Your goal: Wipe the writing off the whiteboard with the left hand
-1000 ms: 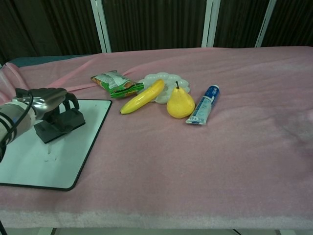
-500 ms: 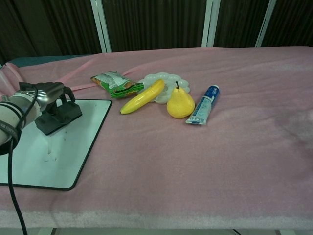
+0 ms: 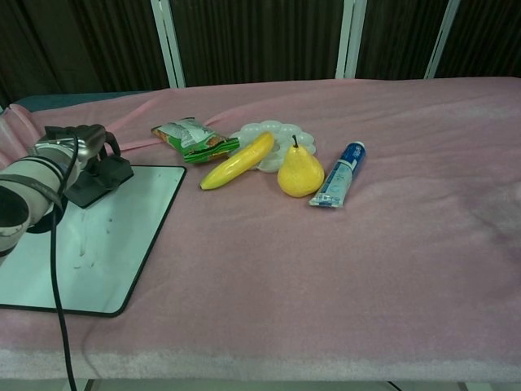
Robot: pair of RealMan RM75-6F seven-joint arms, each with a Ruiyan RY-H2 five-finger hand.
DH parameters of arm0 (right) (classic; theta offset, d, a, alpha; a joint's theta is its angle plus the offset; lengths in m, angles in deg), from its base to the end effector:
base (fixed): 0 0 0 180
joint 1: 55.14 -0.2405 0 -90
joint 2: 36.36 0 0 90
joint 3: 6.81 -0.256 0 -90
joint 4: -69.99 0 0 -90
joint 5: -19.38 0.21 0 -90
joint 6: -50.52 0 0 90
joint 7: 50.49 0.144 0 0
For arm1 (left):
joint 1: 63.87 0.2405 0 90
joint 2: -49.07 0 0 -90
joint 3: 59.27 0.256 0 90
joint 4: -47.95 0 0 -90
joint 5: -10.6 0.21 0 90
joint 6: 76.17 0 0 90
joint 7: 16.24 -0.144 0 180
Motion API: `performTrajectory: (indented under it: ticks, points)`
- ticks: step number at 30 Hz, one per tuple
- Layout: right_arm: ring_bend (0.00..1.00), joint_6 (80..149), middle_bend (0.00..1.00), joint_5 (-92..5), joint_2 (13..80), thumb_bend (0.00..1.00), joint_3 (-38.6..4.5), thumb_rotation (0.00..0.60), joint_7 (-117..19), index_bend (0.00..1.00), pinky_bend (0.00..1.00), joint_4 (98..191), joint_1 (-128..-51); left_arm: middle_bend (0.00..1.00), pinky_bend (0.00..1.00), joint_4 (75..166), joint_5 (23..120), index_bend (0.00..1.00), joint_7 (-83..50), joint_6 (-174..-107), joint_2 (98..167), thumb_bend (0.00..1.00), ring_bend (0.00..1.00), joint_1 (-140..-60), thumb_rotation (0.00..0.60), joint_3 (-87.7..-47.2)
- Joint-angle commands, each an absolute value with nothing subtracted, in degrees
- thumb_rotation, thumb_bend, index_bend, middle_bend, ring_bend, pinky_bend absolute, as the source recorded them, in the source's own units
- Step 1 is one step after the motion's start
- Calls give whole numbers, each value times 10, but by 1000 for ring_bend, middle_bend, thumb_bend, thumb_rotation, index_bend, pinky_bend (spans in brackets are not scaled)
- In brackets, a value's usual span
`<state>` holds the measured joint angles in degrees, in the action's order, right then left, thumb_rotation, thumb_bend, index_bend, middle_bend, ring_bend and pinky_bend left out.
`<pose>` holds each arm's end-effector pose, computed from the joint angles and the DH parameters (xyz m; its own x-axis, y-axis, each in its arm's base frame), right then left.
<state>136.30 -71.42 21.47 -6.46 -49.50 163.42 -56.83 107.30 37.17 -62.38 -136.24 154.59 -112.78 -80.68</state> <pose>-0.3171 -0.1517 0.1817 0.4671 -0.0661 0.8817 -0.8842 -0.0383 0.4656 -0.1969 0.4079 -0.0390 0.4871 0.2909 0.8235 0.8121 0.1961 -0.5496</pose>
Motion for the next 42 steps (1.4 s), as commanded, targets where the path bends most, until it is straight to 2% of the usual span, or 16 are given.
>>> performTrajectory:
  ticks: [1, 10, 18, 26, 35, 39, 42]
  points:
    - [0, 1363, 0, -714, 215, 337, -65, 600, -496, 0, 4, 1634, -568, 652, 952, 1085, 372, 615, -621, -1357, 1542, 767, 708, -1124, 600, -805]
    - [0, 1366, 0, -717, 214, 337, -64, 600, -494, 0, 4, 1635, -567, 653, 952, 1238, 364, 615, -618, -1348, 1474, 768, 708, -1088, 600, -779]
    - [0, 1367, 0, -719, 215, 337, -63, 600, -500, 0, 4, 1636, -566, 655, 952, 1369, 422, 614, -568, -1336, 1402, 765, 708, -1042, 600, -718]
    - [0, 1365, 0, -716, 218, 337, -64, 600, -508, 0, 4, 1637, -566, 656, 952, 1429, 516, 614, -515, -1353, 1364, 764, 708, -1003, 600, -658]
    - [0, 1361, 0, -715, 221, 337, -65, 600, -516, 0, 4, 1637, -567, 656, 952, 1489, 605, 613, -457, -1354, 1315, 764, 708, -969, 600, -609]
    - [0, 1359, 0, -714, 223, 337, -65, 600, -520, 0, 4, 1638, -568, 656, 950, 1503, 654, 612, -426, -1370, 1300, 764, 707, -954, 600, -601]
    - [0, 1358, 0, -716, 223, 337, -64, 600, -522, 0, 4, 1638, -569, 657, 943, 1495, 690, 612, -407, -1405, 1299, 762, 705, -945, 600, -615]
